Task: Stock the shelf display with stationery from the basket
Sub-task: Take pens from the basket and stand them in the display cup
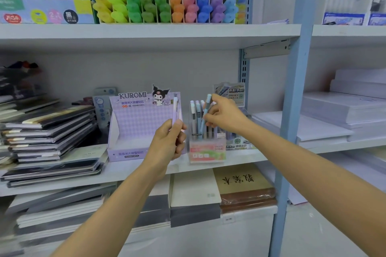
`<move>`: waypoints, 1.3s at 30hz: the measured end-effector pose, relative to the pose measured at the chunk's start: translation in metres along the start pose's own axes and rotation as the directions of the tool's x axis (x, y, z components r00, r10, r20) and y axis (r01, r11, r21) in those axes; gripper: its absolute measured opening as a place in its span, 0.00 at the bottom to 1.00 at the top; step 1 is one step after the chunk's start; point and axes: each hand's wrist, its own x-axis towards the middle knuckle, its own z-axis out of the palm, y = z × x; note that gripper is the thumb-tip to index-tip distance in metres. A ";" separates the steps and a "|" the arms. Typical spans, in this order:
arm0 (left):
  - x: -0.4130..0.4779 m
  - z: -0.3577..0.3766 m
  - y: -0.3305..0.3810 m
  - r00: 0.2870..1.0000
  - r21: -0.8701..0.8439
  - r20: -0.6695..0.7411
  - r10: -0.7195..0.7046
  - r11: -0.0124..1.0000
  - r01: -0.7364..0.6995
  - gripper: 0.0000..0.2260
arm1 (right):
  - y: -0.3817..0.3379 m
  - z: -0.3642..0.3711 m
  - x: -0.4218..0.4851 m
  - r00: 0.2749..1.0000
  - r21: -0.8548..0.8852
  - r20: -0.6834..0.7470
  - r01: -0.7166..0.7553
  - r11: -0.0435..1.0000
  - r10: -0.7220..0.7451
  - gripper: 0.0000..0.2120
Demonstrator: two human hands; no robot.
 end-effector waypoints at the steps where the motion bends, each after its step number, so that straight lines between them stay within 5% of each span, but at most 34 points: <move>1: 0.001 0.000 -0.001 1.000 -0.005 0.002 -0.003 1.000 0.003 0.10 | 0.000 0.001 0.001 0.999 -0.045 0.035 0.006 0.999 -0.005 0.11; 11: 0.008 0.000 -0.008 1.000 -0.041 0.016 -0.010 0.999 0.011 0.11 | -0.001 0.005 0.009 0.999 -0.070 0.011 0.037 0.997 -0.036 0.05; 19: 0.011 -0.003 -0.014 0.999 -0.034 0.043 0.009 0.999 -0.008 0.07 | 0.003 -0.005 0.012 0.990 -0.132 0.141 0.012 0.991 0.007 0.03; 25: 0.012 0.000 -0.016 0.998 -0.046 0.054 0.024 0.999 -0.021 0.08 | 0.002 0.004 0.011 0.995 -0.051 0.014 0.099 0.994 -0.099 0.19; 39: 0.013 -0.001 -0.017 0.998 -0.039 0.064 0.023 0.999 -0.021 0.09 | 0.002 0.000 0.008 0.992 -0.135 0.053 0.125 0.983 -0.118 0.14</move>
